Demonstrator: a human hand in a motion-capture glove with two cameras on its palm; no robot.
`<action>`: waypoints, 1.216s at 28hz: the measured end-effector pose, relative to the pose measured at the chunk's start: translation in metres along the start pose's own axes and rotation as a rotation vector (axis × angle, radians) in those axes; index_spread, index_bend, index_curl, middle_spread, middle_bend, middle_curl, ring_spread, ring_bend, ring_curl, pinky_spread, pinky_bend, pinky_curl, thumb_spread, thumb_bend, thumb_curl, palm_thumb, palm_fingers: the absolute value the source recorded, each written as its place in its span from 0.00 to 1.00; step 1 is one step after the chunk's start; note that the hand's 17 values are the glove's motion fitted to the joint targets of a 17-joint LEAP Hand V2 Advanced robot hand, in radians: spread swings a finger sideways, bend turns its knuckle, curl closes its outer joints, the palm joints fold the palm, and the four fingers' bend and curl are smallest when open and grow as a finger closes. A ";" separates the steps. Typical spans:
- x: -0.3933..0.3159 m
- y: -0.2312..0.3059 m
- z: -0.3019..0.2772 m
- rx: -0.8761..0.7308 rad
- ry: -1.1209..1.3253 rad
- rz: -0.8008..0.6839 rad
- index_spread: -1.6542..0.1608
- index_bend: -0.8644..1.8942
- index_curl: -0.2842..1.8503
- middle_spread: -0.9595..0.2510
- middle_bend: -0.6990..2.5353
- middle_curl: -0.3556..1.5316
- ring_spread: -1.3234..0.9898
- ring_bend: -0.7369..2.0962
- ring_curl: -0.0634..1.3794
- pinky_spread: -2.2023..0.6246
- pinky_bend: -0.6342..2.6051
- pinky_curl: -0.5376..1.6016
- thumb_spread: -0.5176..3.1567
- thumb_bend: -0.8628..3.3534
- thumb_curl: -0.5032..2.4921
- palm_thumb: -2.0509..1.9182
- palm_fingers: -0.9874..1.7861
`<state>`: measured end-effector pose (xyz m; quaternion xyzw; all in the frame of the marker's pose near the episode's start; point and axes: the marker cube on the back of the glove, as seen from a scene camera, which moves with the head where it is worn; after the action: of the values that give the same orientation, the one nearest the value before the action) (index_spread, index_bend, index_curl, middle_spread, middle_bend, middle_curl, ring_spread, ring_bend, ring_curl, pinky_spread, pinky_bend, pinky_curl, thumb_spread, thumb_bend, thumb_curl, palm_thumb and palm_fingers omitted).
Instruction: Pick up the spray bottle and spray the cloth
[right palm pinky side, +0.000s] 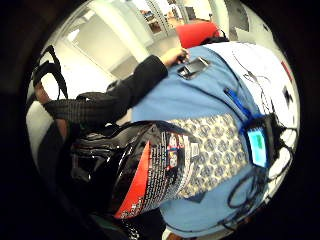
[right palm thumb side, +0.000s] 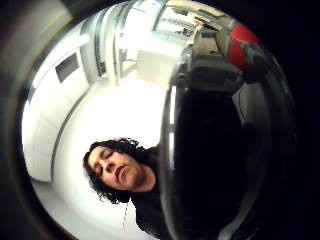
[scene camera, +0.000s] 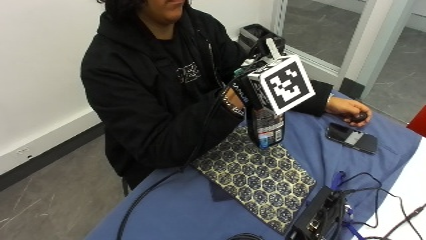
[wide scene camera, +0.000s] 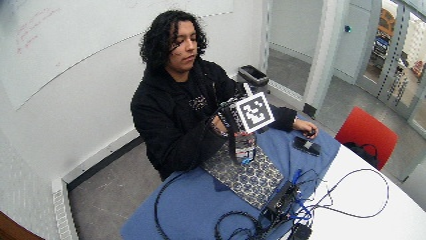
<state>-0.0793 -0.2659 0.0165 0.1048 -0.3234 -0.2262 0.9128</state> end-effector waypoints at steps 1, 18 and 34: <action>0.006 -0.010 0.004 0.025 -0.040 -0.010 0.78 0.38 0.43 0.67 0.42 0.51 0.49 0.52 0.38 0.70 0.35 0.45 0.48 0.20 0.36 0.75 0.84; 0.098 -0.078 0.053 0.253 -0.342 0.085 0.78 0.39 0.44 0.68 0.42 0.51 0.50 0.52 0.38 0.69 0.36 0.45 0.48 0.20 0.36 0.76 0.83; 0.097 -0.072 0.056 0.291 -0.285 0.107 0.77 0.38 0.43 0.65 0.42 0.52 0.49 0.53 0.39 0.68 0.37 0.46 0.50 0.20 0.36 0.76 0.83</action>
<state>-0.0732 -0.3780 0.0882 0.1850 -0.4837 -0.1407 0.8438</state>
